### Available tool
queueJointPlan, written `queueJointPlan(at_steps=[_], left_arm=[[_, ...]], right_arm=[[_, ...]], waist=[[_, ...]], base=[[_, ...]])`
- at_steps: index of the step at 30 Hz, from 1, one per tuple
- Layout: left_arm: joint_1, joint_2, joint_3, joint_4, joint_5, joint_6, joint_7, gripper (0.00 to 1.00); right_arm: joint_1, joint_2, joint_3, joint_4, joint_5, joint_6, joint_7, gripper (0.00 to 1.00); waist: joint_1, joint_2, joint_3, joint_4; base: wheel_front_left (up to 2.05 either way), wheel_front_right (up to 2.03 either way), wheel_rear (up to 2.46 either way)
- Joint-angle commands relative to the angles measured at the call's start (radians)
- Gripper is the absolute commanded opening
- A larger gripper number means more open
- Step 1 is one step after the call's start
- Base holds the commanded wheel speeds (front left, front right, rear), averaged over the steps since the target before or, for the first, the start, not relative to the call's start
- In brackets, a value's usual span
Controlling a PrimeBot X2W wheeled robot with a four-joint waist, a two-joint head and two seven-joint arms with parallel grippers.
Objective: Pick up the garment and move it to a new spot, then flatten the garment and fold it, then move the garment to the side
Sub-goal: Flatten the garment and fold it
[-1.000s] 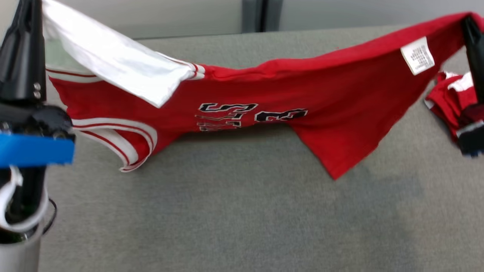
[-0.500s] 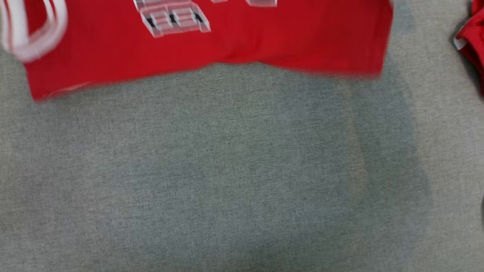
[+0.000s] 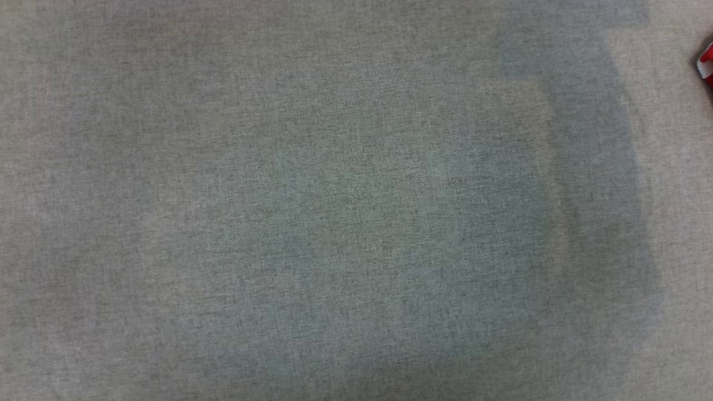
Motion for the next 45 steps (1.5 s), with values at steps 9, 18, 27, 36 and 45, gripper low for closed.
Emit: queueJointPlan(at_steps=[9, 18, 27, 36, 45], left_arm=[[0.545, -0.116, -0.006, -0.008, -0.106, -0.002, -0.048, 0.00], [1.095, -0.242, 0.013, -0.069, -0.331, 0.046, 0.044, 0.00], [1.383, -0.283, -0.022, -0.205, -0.476, 0.087, 0.200, 0.00], [1.603, -0.208, -0.035, -0.367, -0.570, 0.137, 0.373, 0.00], [1.656, -0.173, 0.003, -0.506, -0.608, 0.162, 0.407, 0.00]], right_arm=[[0.344, 0.003, 0.064, 0.193, 0.068, 0.000, -0.015, 0.00], [0.649, 0.003, 0.063, 0.165, 0.201, 0.000, 0.095, 0.00], [0.898, 0.035, -0.056, 0.041, 0.136, 0.000, 0.254, 0.00], [1.226, 0.154, -0.246, -0.324, 0.077, 0.000, 0.540, 0.00], [1.397, 0.258, -0.343, -0.638, 0.053, 0.000, 0.699, 0.00]], waist=[[0.0001, 0.0000, -0.075, 0.032], [0.0001, 0.0000, -0.257, 0.077], [0.0001, 0.0000, -0.366, 0.111], [0.0001, 0.0000, -0.416, 0.136], [0.0001, 0.0000, -0.410, 0.119]], base=[[0.00, 0.00, 0.00], [0.00, 0.00, 0.00], [0.00, 0.00, 0.00], [0.00, 0.00, 0.00], [0.00, 0.00, 0.00]])
